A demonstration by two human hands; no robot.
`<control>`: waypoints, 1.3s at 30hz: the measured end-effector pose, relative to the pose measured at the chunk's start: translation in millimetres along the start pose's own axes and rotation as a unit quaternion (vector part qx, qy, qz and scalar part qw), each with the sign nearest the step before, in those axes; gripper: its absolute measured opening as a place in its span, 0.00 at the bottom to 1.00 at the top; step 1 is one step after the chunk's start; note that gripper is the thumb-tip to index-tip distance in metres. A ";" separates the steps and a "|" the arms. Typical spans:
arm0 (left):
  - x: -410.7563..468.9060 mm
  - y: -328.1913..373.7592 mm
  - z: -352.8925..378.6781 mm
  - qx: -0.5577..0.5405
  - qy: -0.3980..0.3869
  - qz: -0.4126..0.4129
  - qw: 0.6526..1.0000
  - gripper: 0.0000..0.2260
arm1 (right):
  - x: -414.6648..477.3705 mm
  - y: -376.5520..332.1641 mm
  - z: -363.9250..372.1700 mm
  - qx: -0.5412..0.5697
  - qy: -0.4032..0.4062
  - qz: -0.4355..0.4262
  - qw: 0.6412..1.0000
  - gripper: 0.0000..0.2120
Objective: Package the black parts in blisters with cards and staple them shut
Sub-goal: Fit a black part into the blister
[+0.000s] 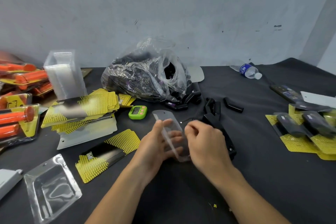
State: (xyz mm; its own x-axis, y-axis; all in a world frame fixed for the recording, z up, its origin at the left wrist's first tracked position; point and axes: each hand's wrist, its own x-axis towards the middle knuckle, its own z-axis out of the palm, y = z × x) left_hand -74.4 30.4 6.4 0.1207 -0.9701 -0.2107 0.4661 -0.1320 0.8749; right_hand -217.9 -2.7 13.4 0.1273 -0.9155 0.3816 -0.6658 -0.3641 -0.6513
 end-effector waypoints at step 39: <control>11.3 13.1 -22.4 -0.029 0.012 -0.011 0.999 0.25 | 23.5 7.3 -7.5 0.745 -0.262 0.237 0.566 0.14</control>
State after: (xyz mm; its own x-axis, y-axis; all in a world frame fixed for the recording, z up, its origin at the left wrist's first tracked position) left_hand -47.3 22.3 5.7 0.1310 -0.9616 -0.2414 0.5196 -0.1407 0.8427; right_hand -225.3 -25.6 22.5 0.6544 -0.7538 -0.0591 0.5934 0.5605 -0.5777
